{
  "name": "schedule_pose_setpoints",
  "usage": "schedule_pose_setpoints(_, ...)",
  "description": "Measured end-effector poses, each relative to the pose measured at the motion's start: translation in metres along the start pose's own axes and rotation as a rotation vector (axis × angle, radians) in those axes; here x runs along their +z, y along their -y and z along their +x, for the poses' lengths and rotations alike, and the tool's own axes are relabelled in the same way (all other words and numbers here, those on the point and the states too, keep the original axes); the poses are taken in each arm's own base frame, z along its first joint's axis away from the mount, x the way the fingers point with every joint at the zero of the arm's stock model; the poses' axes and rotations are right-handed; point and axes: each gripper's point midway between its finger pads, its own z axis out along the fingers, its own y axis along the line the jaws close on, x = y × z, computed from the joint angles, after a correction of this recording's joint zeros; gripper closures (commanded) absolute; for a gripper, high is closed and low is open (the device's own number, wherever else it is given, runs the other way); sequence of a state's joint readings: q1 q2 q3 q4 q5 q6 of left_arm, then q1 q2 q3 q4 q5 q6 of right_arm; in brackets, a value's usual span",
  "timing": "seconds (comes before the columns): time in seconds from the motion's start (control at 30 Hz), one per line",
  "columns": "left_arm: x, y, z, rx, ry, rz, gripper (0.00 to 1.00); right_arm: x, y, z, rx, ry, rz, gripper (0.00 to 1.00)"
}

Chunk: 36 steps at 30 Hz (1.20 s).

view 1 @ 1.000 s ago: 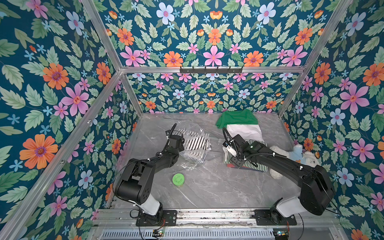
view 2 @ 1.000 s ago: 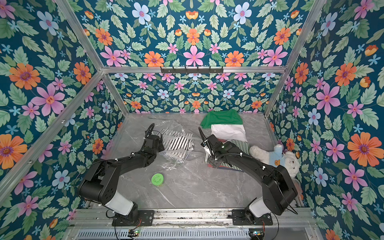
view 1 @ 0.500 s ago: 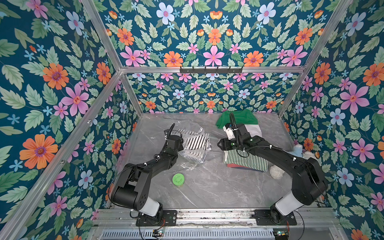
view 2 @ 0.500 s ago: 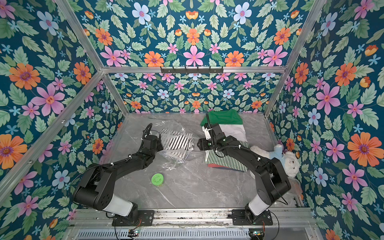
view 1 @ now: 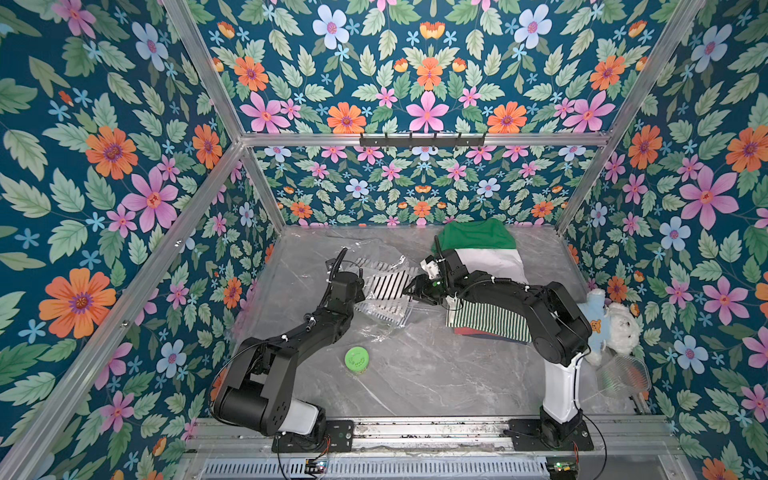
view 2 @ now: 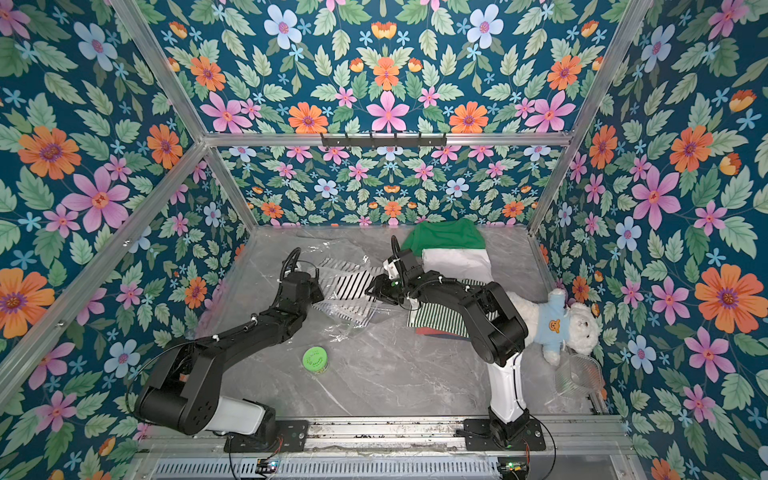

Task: Take the tank top out of the vacuum bag
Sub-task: Take out the tank top from the vacuum bag.

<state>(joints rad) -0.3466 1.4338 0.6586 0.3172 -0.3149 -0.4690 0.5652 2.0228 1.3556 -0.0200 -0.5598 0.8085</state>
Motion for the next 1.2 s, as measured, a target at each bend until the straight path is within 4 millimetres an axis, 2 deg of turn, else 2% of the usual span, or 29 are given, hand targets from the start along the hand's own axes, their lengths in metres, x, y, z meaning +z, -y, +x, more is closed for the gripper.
schedule_pose_setpoints(0.27, -0.013, -0.006, -0.011, -0.002, 0.038, -0.011, 1.0, 0.024, 0.019, -0.022, 0.019, -0.003, 0.058, 0.5)
schedule_pose_setpoints(0.4, -0.015, -0.007, -0.01, 0.006, 0.033, -0.013, 1.0, 0.032, 0.023, -0.025, 0.025, -0.023, 0.057, 0.6)
schedule_pose_setpoints(0.47, -0.015, -0.008, -0.008, 0.008, 0.029, -0.015, 1.0, 0.034, 0.021, -0.026, 0.023, -0.028, 0.045, 0.7)
schedule_pose_setpoints(0.53, -0.014, -0.008, -0.007, 0.009, 0.025, -0.017, 1.0, 0.034, 0.016, -0.027, 0.018, -0.032, 0.03, 0.73)
schedule_pose_setpoints(0.67, -0.011, -0.008, -0.003, 0.015, 0.012, -0.022, 1.0, 0.032, 0.006, -0.025, -0.005, -0.04, -0.016, 0.72)
schedule_pose_setpoints(0.77, -0.009, -0.007, -0.001, 0.016, 0.008, -0.02, 1.0, 0.03, -0.004, -0.023, -0.031, -0.047, -0.054, 0.61)
schedule_pose_setpoints(0.9, -0.007, -0.007, 0.001, 0.017, -0.001, -0.017, 1.0, 0.033, -0.013, -0.024, -0.064, -0.058, -0.094, 0.57)
schedule_pose_setpoints(1.0, -0.006, -0.006, 0.002, 0.007, -0.003, -0.013, 1.0, 0.041, -0.009, -0.024, -0.058, -0.073, -0.1, 0.57)
schedule_pose_setpoints(1.07, -0.006, -0.005, 0.003, 0.007, -0.005, -0.009, 1.0, 0.047, -0.004, -0.025, -0.048, -0.077, -0.091, 0.53)
schedule_pose_setpoints(1.2, -0.005, -0.005, 0.003, 0.008, -0.006, -0.008, 1.0, 0.05, 0.009, -0.028, -0.01, -0.06, -0.04, 0.49)
